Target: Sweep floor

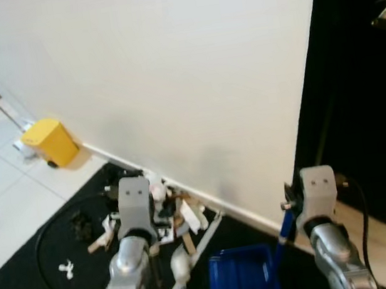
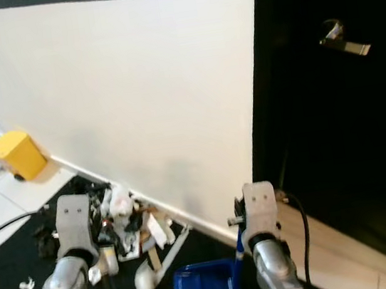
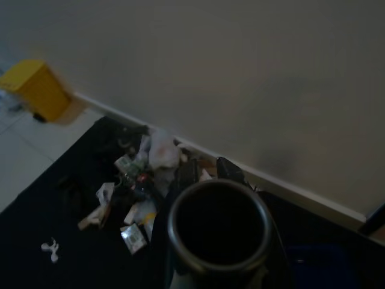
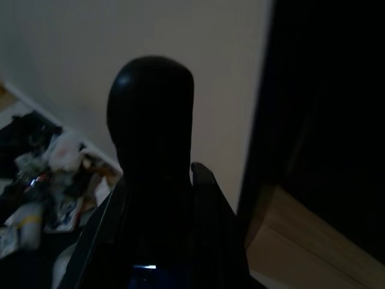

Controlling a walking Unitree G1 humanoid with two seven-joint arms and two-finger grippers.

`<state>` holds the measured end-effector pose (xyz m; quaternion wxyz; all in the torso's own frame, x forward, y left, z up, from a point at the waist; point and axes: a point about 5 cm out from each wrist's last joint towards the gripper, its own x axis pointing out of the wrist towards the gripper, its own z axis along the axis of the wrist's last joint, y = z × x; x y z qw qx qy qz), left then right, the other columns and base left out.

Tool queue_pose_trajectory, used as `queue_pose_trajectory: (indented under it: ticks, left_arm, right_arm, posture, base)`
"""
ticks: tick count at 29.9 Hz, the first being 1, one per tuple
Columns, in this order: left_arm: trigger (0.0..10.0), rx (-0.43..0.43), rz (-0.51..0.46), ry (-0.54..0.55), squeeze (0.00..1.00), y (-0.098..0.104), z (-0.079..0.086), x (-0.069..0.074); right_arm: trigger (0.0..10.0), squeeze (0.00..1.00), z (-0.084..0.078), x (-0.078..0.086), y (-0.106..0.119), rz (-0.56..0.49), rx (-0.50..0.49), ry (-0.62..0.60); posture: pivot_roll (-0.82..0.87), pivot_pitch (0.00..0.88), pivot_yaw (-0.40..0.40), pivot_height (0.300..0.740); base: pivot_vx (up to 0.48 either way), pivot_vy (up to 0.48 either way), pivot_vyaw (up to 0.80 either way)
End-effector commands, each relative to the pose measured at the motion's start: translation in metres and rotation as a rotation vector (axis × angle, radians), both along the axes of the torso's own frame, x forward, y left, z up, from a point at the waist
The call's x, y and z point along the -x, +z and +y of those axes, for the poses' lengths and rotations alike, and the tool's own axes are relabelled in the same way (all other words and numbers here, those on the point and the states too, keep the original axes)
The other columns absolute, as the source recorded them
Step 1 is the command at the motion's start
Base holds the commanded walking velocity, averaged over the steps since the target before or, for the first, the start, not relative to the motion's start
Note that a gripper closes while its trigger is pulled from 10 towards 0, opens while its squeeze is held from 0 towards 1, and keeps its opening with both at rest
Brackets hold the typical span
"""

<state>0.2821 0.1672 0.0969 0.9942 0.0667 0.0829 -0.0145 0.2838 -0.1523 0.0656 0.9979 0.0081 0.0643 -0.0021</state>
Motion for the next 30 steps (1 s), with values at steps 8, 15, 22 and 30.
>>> queue_pose_trajectory:
  ticks: [8,15,22,30]
  left_arm:
    - [10.0,-0.026,0.01,0.028,0.0,-0.0022,0.0094,0.0033]
    - [10.0,-0.028,0.013,0.028,0.0,-0.0024,0.0097,0.0034]
    - [10.0,-0.03,0.014,0.027,0.0,-0.0021,0.0103,0.0038]
    - [10.0,-0.03,0.015,0.025,0.0,-0.002,0.0101,0.0038]
  right_arm:
    - [10.0,0.0,0.0074,-0.001,0.0039,-0.023,-0.006,0.025]
    - [10.0,0.0,0.0079,-0.001,0.0035,-0.021,-0.008,0.025]
    - [10.0,0.0,0.0087,-0.0003,0.0025,-0.019,-0.011,0.025]
    - [10.0,0.0,0.0088,-0.0001,0.0024,-0.019,-0.01,0.024]
  posture:
    - [0.0,0.062,0.077,0.74]
    - [0.0,0.062,0.077,0.74]
    - [0.0,0.066,0.081,0.74]
    - [0.0,0.067,0.082,0.74]
  base:
    - [0.0,0.0,0.78]
    - [0.0,0.0,0.78]
    - [0.0,0.0,0.77]
    - [0.0,0.0,0.78]
